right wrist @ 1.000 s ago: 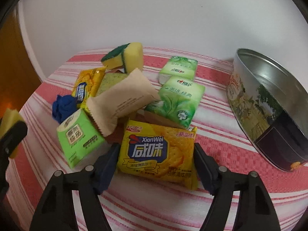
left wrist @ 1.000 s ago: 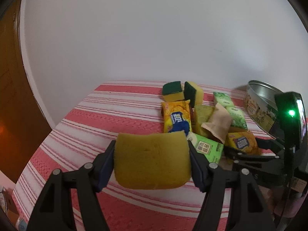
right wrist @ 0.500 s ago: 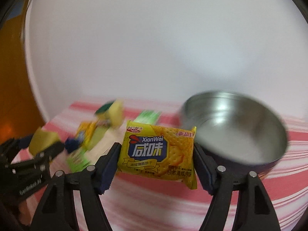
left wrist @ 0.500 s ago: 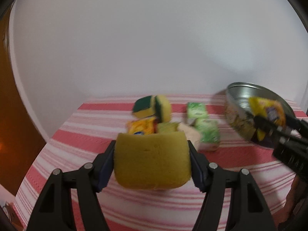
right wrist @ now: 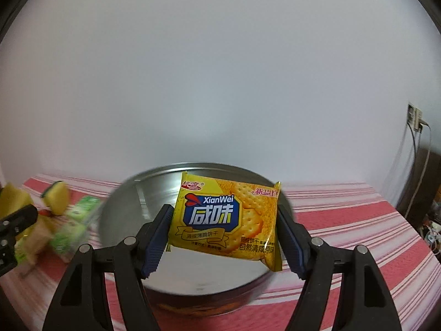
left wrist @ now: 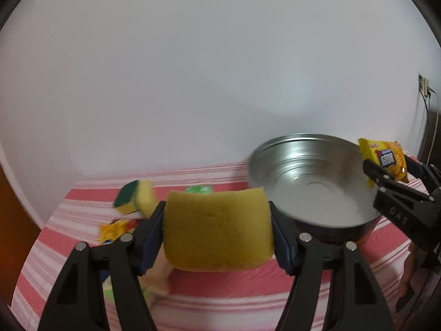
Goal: Organize objects
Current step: 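Drop the sponge and cracker packet into the silver tin with both grippers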
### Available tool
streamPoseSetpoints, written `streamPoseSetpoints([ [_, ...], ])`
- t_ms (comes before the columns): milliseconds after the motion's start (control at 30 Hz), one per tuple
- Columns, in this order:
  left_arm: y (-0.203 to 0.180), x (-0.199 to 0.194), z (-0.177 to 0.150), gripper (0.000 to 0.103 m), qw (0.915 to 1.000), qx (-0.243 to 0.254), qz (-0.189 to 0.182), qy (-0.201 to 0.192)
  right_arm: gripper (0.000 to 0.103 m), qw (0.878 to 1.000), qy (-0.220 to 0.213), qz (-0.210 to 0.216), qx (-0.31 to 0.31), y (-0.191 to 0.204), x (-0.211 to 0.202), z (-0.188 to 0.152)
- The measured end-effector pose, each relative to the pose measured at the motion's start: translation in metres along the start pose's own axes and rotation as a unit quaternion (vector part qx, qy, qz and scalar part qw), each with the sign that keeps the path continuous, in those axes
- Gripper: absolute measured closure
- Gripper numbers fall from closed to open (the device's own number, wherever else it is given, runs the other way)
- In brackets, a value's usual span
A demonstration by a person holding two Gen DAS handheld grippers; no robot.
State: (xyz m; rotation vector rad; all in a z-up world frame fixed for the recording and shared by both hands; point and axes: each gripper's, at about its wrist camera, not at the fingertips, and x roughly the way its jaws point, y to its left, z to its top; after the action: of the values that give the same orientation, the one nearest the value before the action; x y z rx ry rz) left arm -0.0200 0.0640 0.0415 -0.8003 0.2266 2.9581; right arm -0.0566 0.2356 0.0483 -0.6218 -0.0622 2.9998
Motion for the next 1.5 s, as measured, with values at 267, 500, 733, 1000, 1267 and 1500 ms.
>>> streamPoseSetpoints([
  [267, -0.057, 0.025, 0.018, 0.035, 0.9994, 0.025, -0.021, -0.007, 0.029, 0.999, 0.037, -0.031, 0.01, -0.026, 0.024, -0.002],
  [500, -0.085, 0.066, 0.023, 0.035, 0.9987, 0.034, -0.033, 0.018, 0.028, 0.998, 0.057, -0.025, 0.001, -0.03, 0.044, -0.006],
  [733, -0.092, 0.09, 0.019, 0.035, 0.9978, 0.031, -0.042, 0.041, 0.028, 0.997, 0.063, -0.027, -0.018, -0.042, 0.052, -0.008],
  [1000, -0.085, 0.109, 0.012, 0.035, 0.9958, 0.026, -0.055, 0.069, 0.028, 0.996, 0.076, -0.025, -0.03, -0.041, 0.068, -0.012],
  [1267, -0.084, 0.113, 0.015, 0.019, 0.9967, 0.018, -0.039, 0.069, 0.023, 0.997, 0.071, -0.006, -0.024, -0.046, 0.069, -0.013],
  [1500, -0.064, 0.093, 0.03, 0.0, 0.9981, -0.018, -0.05, 0.031, 0.019, 0.999, 0.024, 0.03, 0.03, -0.063, 0.052, -0.004],
])
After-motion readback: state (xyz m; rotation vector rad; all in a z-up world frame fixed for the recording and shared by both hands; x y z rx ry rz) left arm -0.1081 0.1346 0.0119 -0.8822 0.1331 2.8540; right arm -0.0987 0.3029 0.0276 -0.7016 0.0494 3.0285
